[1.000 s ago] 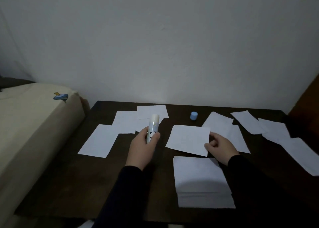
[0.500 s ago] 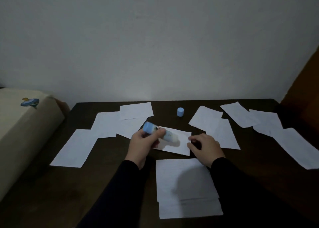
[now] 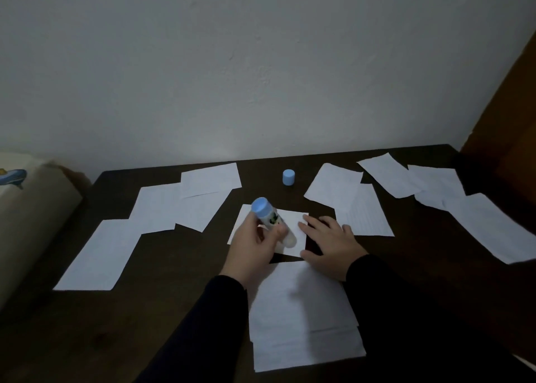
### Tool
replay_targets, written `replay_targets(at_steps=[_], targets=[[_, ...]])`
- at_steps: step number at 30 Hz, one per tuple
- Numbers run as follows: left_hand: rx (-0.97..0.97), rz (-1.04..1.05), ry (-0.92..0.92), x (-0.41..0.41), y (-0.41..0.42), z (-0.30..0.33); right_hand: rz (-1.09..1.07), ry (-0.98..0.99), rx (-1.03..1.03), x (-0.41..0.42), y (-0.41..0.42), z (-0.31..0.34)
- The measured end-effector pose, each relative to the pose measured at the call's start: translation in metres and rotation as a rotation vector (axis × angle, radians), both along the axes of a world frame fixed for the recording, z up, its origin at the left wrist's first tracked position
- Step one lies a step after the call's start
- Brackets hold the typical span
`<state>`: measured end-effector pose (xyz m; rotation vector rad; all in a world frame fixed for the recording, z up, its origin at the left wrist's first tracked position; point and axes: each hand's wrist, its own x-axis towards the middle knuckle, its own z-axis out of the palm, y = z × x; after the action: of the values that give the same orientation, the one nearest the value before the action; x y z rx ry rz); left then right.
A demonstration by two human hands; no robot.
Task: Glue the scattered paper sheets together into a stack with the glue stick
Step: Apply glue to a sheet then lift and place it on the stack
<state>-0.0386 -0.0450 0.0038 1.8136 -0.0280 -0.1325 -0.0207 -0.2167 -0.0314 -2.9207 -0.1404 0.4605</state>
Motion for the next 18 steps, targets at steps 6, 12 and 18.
replay_targets(at_steps=[6,12,18], targets=[[0.299,-0.150,-0.205,-0.005,-0.010,-0.008,-0.012,-0.025,0.016,-0.003,0.001,-0.004],[0.408,-0.193,-0.190,0.001,-0.007,-0.008,-0.029,-0.040,0.017,-0.003,0.001,-0.005],[0.495,-0.130,-0.150,0.010,0.011,-0.003,-0.014,-0.020,0.022,-0.003,0.000,-0.003]])
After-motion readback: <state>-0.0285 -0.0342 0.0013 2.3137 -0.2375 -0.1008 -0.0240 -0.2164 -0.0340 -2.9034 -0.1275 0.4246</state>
